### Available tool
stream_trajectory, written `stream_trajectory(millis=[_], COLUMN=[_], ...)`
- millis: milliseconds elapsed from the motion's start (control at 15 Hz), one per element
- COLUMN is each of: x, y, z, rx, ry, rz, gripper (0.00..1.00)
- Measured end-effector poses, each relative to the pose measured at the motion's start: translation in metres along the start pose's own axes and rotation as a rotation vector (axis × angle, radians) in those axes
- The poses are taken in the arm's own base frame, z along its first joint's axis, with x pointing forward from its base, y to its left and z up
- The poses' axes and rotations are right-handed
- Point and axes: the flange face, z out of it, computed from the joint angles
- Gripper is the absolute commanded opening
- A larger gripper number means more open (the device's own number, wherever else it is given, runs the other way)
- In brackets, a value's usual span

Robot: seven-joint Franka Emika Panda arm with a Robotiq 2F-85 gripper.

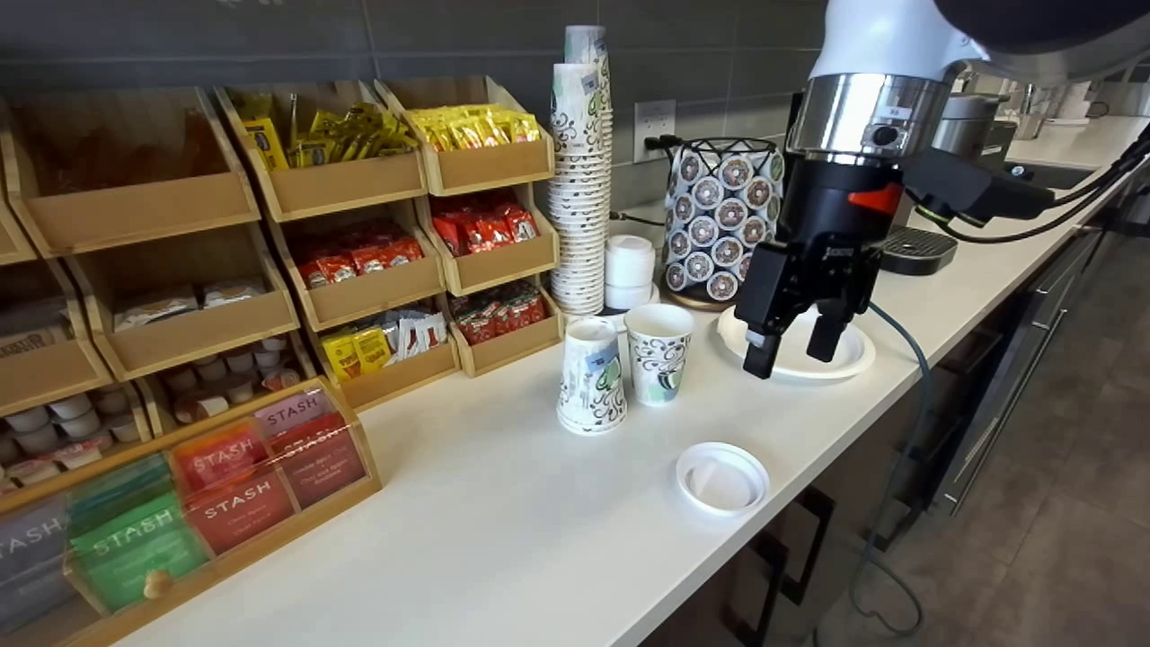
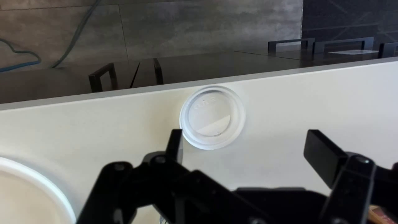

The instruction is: Flip the cup lid over on the countertop

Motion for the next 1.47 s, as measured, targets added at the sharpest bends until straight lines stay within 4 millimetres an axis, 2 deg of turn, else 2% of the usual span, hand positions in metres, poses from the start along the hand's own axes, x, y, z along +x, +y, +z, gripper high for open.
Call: stream_trajectory(millis=[333, 600, 867, 1133, 1467], x=[0.004, 0.014, 0.023, 0.027, 0.031], y=[-0.006, -0.015, -0.009, -0.007, -0.004], z=[0.006, 0.048, 0.087, 0.11, 0.129], rx=[-0.001, 0.012, 0.011, 0.02, 0.015], ry=[0.001, 0.021, 0.037, 0.056, 0.053], rz=[-0.01, 0.003, 0.035, 0.057, 0.066], gripper=[1.0, 1.0, 1.0, 1.0, 1.0])
